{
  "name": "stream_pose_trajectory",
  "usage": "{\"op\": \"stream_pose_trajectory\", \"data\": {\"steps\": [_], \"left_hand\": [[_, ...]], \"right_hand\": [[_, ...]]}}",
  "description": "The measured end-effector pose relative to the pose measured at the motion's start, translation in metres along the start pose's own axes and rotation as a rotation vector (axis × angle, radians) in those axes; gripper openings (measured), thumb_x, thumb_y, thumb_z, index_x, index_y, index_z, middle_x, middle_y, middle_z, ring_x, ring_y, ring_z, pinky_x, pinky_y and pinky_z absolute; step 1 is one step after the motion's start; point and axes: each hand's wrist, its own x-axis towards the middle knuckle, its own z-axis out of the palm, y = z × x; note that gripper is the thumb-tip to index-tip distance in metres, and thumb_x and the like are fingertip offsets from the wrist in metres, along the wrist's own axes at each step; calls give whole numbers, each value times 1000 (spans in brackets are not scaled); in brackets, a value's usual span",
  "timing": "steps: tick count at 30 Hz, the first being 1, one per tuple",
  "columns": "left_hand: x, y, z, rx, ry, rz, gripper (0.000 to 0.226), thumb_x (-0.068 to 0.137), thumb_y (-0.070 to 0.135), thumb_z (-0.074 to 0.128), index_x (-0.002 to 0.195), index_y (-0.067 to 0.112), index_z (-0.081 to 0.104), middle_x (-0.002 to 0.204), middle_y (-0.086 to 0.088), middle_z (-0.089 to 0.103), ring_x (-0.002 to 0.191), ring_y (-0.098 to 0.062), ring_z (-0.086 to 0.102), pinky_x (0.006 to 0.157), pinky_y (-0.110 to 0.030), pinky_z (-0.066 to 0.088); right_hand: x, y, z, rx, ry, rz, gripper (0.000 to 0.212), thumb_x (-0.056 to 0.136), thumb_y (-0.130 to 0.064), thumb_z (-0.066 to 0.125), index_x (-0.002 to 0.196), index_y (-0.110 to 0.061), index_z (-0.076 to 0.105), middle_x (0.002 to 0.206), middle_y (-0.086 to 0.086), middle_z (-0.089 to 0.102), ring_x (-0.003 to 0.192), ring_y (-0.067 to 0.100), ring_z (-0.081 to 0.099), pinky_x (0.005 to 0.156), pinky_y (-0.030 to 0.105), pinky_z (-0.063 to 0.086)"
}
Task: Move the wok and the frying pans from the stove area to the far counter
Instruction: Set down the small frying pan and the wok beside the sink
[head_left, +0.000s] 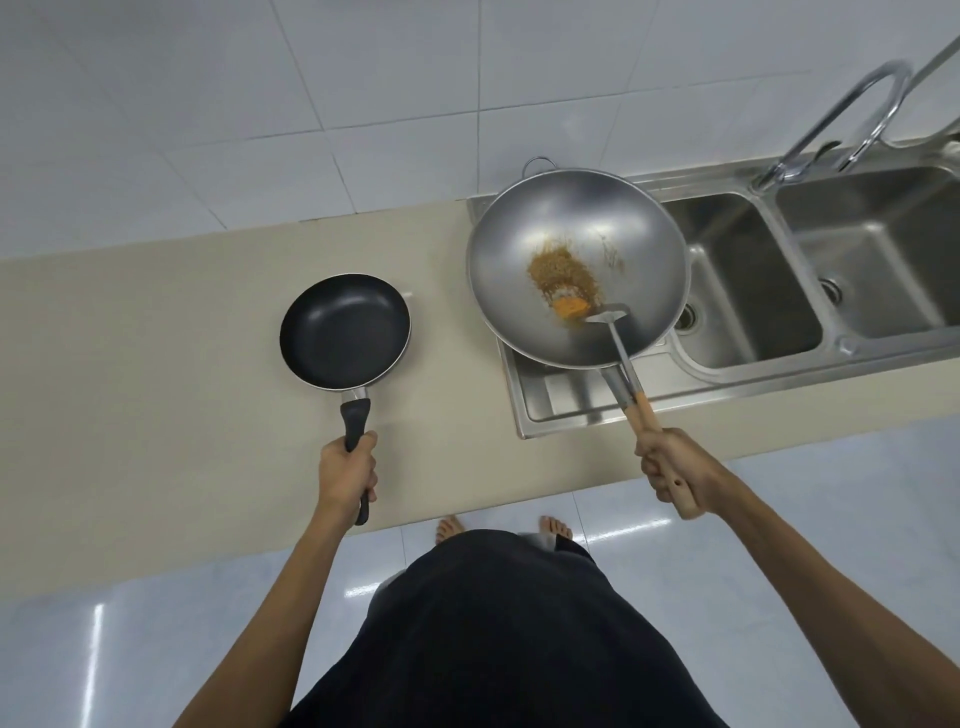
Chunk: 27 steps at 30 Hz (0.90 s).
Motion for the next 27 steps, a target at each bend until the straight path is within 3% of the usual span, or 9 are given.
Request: {"op": "stream_pose_trajectory", "data": {"steps": [7,15,27], "left_hand": [[7,-4,-1,1,-17,-9,27,97,18,57,74,11,44,45,2,37,32,-11,34,33,-24,36],[13,-14,1,2,-40,-24,29,98,20,57,74,12,45,42,6,38,32,-10,34,33,-23,38],[26,-7,18,21,-43,-39,29,99,23,56,73,15,47,52,0,41,37,-11,38,35,-23,39]], "right_hand": [[1,10,6,34,1,18,17,77,-18,60,74,-14,45,55,4,45,40,15,34,39,24,33],[6,20,18,72,8,40,20,81,-26,65,80,-14,49,54,2,48,39,14,39,39,25,37],[7,27,38,9,80,-23,46,81,-42,73,111,-9,61,69,5,65,47,17,59,49,32,52]]}}
